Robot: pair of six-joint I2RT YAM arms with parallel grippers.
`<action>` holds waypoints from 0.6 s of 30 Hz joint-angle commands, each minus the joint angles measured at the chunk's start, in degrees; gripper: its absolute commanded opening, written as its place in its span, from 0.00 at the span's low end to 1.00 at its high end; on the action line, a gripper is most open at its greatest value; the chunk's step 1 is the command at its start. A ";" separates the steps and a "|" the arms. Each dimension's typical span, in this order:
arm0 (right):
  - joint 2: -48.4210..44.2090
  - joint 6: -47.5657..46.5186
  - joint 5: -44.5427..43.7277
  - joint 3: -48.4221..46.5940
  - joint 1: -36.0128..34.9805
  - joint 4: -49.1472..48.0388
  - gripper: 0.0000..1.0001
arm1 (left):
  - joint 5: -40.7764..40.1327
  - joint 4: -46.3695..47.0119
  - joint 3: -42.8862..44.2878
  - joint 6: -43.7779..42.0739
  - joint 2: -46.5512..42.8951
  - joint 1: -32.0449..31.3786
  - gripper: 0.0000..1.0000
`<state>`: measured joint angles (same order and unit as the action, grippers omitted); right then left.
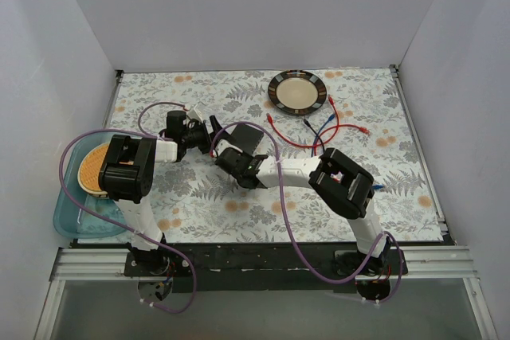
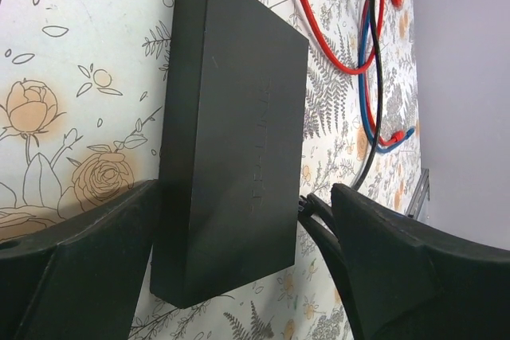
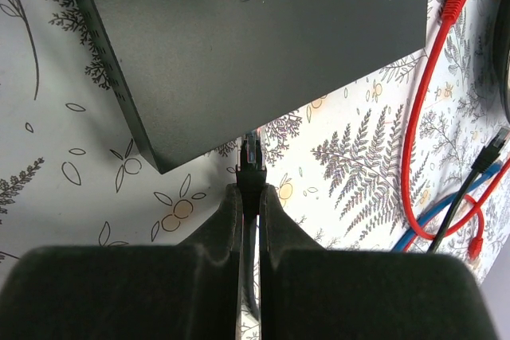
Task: Insert the plug into the switch port
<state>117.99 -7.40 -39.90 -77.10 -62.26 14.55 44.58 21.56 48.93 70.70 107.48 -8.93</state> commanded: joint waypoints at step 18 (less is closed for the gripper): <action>-6.02 0.46 28.91 9.34 0.56 -19.73 0.01 | 12.73 -6.44 -4.19 4.89 -3.06 -3.29 0.86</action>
<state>110.87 -7.62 -28.12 -67.61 -60.01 5.04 45.41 23.03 46.85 72.84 106.50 -8.82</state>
